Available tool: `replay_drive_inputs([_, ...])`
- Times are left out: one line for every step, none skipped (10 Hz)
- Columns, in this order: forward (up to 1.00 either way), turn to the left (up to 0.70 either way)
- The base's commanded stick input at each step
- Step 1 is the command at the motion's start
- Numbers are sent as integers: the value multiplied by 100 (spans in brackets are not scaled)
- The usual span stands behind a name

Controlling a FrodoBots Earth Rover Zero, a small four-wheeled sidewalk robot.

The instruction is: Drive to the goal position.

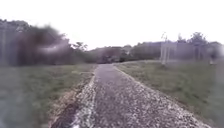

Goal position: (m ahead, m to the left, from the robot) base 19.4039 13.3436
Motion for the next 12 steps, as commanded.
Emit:
replay_drive_inputs([70, 0])
replay_drive_inputs([70, 0])
replay_drive_inputs([70, 0])
replay_drive_inputs([70, 0])
replay_drive_inputs([70, 0])
replay_drive_inputs([70, 0])
replay_drive_inputs([70, 0])
replay_drive_inputs([70, 0])
replay_drive_inputs([70, 1])
replay_drive_inputs([70, 0])
replay_drive_inputs([70, -1])
replay_drive_inputs([70, -7])
